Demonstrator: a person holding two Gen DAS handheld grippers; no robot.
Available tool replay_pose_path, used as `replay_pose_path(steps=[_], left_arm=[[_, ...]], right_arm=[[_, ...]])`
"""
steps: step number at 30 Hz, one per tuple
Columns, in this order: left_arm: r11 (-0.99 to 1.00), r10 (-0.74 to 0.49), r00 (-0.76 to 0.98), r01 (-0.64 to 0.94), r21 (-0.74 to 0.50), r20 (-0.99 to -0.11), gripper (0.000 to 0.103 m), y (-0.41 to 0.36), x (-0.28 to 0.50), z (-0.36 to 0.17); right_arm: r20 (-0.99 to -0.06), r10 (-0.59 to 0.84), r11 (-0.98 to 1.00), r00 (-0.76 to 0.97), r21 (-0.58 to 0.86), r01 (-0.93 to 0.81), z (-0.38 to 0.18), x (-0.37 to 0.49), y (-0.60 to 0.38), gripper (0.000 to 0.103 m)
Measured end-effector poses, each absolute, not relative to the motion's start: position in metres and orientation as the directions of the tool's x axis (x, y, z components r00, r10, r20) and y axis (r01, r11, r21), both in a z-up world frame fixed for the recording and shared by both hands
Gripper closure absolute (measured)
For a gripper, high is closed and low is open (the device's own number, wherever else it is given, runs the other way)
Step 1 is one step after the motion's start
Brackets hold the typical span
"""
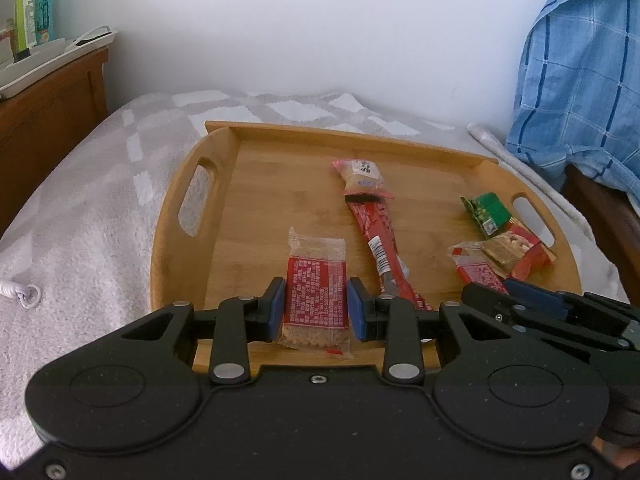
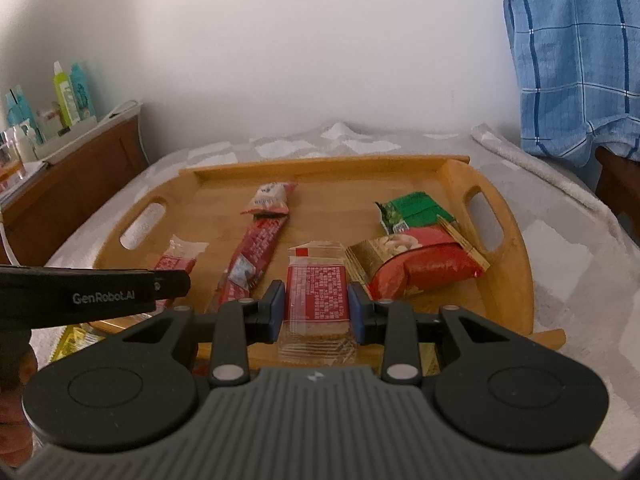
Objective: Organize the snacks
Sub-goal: 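Lower the red-printed packet onto the tray and open both tools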
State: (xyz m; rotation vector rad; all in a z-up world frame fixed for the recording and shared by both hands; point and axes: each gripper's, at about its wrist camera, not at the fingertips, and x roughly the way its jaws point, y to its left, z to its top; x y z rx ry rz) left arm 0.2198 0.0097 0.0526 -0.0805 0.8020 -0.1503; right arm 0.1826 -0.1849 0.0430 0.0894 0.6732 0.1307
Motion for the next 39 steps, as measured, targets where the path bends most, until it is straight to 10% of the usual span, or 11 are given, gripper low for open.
replay_pose_path(steps=[39], left_arm=[[0.989, -0.149, 0.686, 0.115, -0.096, -0.712, 0.071, 0.005, 0.224, 0.044]], right_arm=[[-0.631, 0.085, 0.996, 0.771, 0.065, -0.056, 0.029, 0.198, -0.176, 0.063]])
